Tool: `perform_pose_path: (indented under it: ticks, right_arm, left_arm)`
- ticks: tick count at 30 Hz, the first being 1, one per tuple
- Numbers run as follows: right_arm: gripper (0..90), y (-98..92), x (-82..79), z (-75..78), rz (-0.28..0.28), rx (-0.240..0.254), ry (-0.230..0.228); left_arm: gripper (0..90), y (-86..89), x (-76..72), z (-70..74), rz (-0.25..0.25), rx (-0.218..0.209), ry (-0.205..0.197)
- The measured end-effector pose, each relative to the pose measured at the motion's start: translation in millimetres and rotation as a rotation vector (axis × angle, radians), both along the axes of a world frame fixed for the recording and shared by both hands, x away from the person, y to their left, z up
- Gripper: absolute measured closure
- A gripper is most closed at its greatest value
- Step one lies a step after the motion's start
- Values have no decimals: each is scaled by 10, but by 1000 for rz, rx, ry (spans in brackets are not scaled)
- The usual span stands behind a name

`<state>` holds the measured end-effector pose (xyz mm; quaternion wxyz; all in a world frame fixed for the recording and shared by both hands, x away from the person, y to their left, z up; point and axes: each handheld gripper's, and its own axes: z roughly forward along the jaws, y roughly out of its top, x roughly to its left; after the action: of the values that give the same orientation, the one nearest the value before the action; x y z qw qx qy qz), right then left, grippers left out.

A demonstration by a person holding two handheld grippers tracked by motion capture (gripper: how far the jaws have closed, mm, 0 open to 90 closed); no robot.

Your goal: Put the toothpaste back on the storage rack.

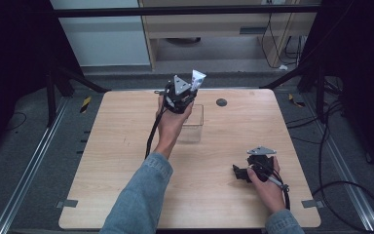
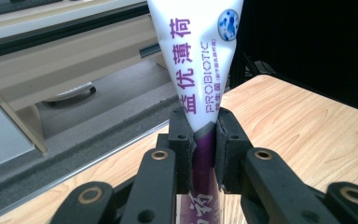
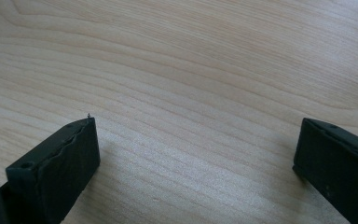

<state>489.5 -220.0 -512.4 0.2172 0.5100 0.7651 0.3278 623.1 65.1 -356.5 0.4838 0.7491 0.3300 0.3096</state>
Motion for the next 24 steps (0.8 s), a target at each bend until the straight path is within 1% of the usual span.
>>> perform_pose_path:
  ticks: [1, 2, 4, 7, 11, 12, 16, 20, 24]
  right_arm:
    - [4, 0, 0, 0, 0, 0, 0]
    - [4, 1, -1, 0, 0, 1, 1]
    - [4, 0, 0, 0, 0, 0, 0]
    - [4, 2, 0, 0, -1, 1, 1]
    - [4, 2, -1, 0, -1, 2, 1]
    - [4, 2, 0, 0, -2, 2, 1]
    - [4, 1, -2, 2, -1, 1, 3]
    - [4, 2, -2, 2, -3, 1, 4]
    - [4, 2, -2, 1, -2, 1, 4]
  left_arm:
    - [785, -2, 12, -18, -1, 1, 8]
    - [785, -10, 23, -51, -8, 15, 10]
    - [785, -16, 26, -65, -7, 21, 9]
    - [785, -14, 35, -91, -13, 20, 9]
    - [784, -11, 37, -136, -39, 15, 21]
    - [784, -8, 35, -149, -41, 29, 21]
    - [784, 8, 51, -211, -44, 38, 34]
    - [784, 33, 84, -257, -46, 21, 57]
    - [784, 27, 94, -283, -47, 39, 56]
